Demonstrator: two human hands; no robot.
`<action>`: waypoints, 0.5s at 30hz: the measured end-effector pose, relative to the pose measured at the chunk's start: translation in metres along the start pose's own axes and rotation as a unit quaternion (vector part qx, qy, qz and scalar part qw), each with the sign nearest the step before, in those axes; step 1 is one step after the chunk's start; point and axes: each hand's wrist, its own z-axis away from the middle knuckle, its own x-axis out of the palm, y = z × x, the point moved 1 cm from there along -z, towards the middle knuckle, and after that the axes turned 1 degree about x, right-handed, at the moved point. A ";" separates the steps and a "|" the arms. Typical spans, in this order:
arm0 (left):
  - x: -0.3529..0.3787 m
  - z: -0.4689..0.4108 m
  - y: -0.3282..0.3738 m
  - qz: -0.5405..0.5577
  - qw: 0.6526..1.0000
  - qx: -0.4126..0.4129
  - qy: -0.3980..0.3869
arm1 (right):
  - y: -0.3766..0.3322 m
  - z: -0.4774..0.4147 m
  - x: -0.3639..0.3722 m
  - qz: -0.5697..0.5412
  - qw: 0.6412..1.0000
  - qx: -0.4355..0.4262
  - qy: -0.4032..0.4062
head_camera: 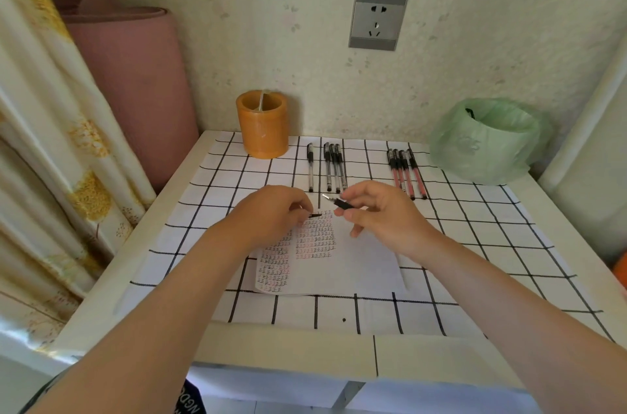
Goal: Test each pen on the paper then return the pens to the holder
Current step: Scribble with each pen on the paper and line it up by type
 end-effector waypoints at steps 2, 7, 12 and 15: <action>0.000 -0.001 0.001 0.008 1.000 -0.001 0.004 | 0.003 0.000 0.001 0.106 0.994 -0.012 0.017; 0.003 -0.002 0.000 0.024 1.000 0.004 0.000 | 0.000 0.004 0.004 0.236 0.970 -0.041 0.036; 0.005 -0.001 0.002 0.035 0.999 0.008 -0.007 | -0.001 0.006 0.005 0.264 0.962 -0.053 0.033; 0.006 0.000 0.007 0.067 0.998 0.003 -0.019 | -0.001 0.007 0.006 0.258 0.963 -0.069 0.024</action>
